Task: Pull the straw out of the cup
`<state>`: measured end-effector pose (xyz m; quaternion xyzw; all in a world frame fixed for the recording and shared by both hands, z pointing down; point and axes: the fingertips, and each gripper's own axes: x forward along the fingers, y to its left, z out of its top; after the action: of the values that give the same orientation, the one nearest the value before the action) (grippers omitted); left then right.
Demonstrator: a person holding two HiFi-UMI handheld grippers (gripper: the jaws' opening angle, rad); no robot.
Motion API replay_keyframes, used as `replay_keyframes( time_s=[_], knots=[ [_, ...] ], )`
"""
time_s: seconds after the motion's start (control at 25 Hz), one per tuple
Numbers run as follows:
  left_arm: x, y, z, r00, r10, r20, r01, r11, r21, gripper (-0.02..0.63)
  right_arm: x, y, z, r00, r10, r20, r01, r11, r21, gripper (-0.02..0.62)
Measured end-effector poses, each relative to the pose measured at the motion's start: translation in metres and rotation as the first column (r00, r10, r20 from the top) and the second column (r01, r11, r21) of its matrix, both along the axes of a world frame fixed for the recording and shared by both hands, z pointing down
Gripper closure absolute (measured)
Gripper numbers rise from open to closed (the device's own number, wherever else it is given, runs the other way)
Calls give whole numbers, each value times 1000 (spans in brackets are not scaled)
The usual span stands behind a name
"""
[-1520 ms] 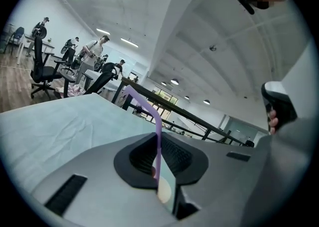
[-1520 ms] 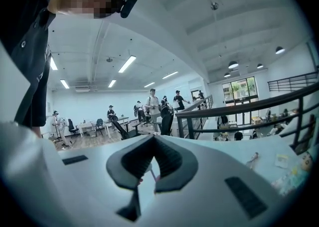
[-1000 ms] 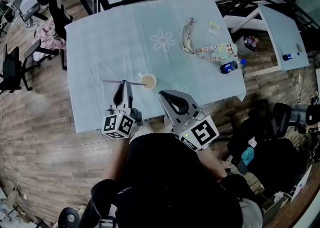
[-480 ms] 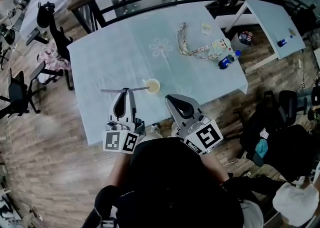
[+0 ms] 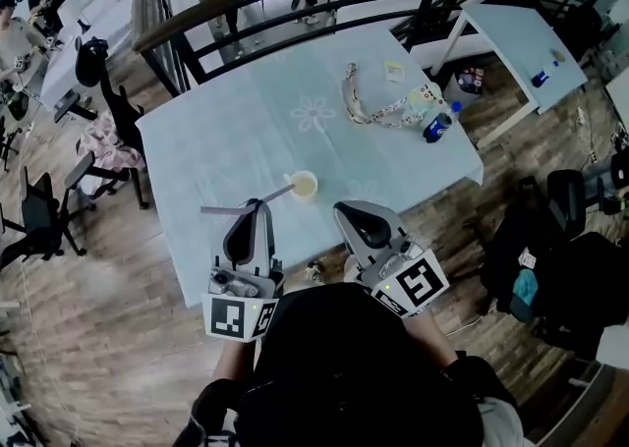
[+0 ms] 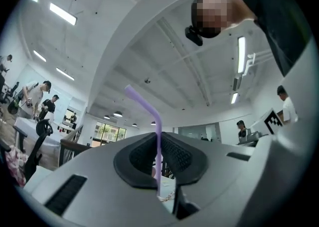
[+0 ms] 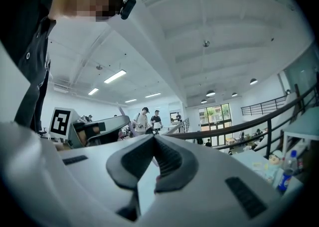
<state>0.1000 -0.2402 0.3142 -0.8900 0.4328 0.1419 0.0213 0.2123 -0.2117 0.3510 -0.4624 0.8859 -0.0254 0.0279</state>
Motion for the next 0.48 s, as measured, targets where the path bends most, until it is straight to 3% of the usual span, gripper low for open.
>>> replay_keyframes(
  time_s=[0.48],
  knots=[
    [-2,12,1,998,24,61,-26,999,36,575,11,-2,-23,999,39,5,-40,999,36,587]
  ],
)
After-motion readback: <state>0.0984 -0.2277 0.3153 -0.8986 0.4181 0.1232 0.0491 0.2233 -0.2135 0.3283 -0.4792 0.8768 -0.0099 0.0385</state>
